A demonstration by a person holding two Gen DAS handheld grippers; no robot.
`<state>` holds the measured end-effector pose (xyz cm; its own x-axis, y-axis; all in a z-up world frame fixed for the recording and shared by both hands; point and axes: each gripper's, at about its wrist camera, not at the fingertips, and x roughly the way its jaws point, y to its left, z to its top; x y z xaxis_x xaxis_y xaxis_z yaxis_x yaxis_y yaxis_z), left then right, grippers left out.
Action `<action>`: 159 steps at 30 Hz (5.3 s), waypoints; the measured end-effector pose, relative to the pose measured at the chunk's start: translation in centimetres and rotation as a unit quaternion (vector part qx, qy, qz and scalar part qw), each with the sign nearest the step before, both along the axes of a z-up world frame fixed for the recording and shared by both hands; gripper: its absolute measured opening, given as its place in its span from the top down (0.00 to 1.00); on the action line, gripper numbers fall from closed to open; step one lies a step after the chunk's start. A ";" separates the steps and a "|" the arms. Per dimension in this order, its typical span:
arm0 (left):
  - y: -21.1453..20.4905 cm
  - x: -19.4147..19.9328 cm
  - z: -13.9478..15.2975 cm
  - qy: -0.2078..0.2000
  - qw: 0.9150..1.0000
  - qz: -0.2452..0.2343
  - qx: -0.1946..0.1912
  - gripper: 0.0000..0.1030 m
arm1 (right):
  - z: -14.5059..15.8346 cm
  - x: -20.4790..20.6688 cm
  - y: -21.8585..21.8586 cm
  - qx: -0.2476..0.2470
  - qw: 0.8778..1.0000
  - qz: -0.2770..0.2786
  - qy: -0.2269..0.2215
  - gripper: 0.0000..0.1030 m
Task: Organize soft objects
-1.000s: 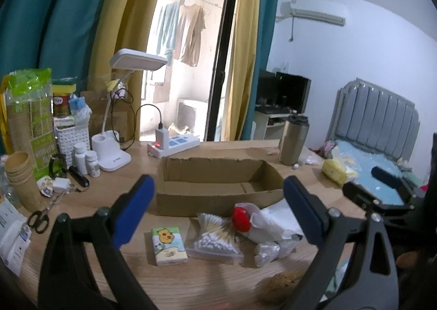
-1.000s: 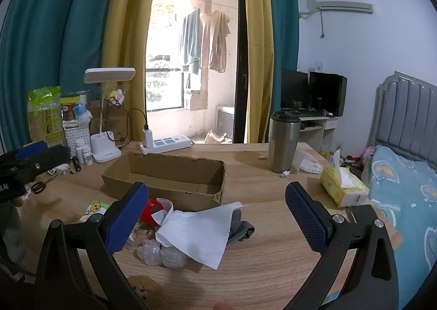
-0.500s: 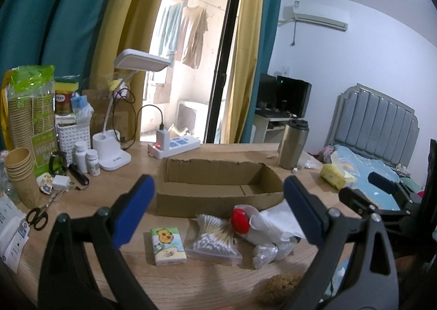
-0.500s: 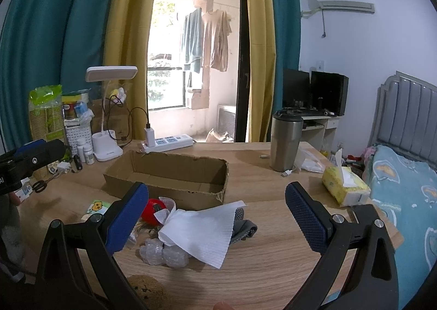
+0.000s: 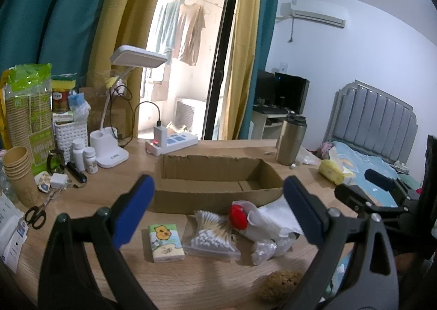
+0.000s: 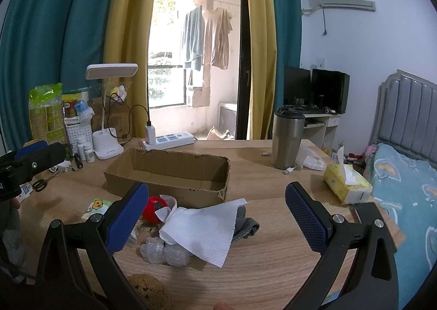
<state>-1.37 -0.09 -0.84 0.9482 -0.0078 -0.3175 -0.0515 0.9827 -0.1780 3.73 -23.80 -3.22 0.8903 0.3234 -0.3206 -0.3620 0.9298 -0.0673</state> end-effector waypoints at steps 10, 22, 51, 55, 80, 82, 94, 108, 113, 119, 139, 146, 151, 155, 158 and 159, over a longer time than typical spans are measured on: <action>0.0 0.0 0.0 0.000 1.000 0.000 -0.001 0.06 | 0.1 0.0 0.1 -0.001 1.000 -0.001 0.001 0.00; -0.1 -0.2 -0.1 -0.001 1.000 -0.003 -0.001 0.06 | -0.3 -0.4 0.5 -0.002 1.000 0.001 0.004 0.00; 2.3 0.4 -4.2 0.090 0.996 0.024 -0.014 0.06 | -6.1 0.4 3.3 -0.048 0.987 0.067 0.140 0.00; 2.9 0.5 -5.1 0.109 0.993 0.029 -0.022 0.06 | -7.5 0.5 3.3 -0.047 0.980 0.074 0.180 0.00; 3.5 3.0 -9.0 0.186 0.981 0.049 -0.016 0.06 | -11.4 0.9 5.1 -0.052 0.953 0.144 0.261 0.49; 3.7 3.8 -9.5 0.195 0.979 0.055 -0.011 0.06 | -11.3 1.1 4.9 -0.048 0.954 0.144 0.259 0.53; 4.7 7.5 -12.4 0.245 0.967 0.074 0.013 0.07 | -10.7 2.9 3.4 -0.012 0.960 0.131 0.248 0.58; 4.3 7.3 -13.0 0.266 0.963 0.036 -0.012 0.53 | -8.5 1.3 4.4 0.001 0.964 0.179 0.195 0.58; 4.1 6.4 -12.3 0.254 0.967 0.025 -0.016 0.53 | -7.5 1.0 4.8 0.003 0.966 0.190 0.178 0.58; 4.2 5.9 -11.0 0.233 0.972 0.018 -0.011 0.53 | -6.5 1.1 4.9 0.011 0.966 0.200 0.163 0.58; 5.2 7.5 -6.2 0.155 0.988 -0.008 0.000 0.53 | -3.3 6.4 5.1 -0.008 0.981 0.170 0.095 0.58; 5.8 8.6 -5.1 0.131 0.991 -0.013 0.010 0.53 | -2.1 9.1 4.5 -0.010 0.986 0.147 0.073 0.58; 6.5 9.7 -4.7 0.121 0.992 -0.011 0.020 0.53 | -1.3 10.3 4.2 -0.013 0.989 0.134 0.055 0.58; 6.9 10.9 -4.6 0.116 0.993 -0.010 0.021 0.53 | -1.0 11.7 3.8 -0.015 0.991 0.123 0.053 0.58; 7.1 11.7 -4.5 0.110 0.994 -0.009 0.023 0.53 | -1.3 12.7 3.7 -0.018 0.991 0.117 0.055 0.58; 7.1 12.1 -4.6 0.109 0.994 -0.010 0.023 0.53 | -1.4 13.0 3.7 -0.020 0.992 0.115 0.056 0.58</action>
<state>10.69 7.05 -5.41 0.8568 -0.0062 -0.5156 -0.0652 0.9906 -0.1202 16.76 -20.12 -4.60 0.7528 0.4987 -0.4296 -0.5711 0.8194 -0.0495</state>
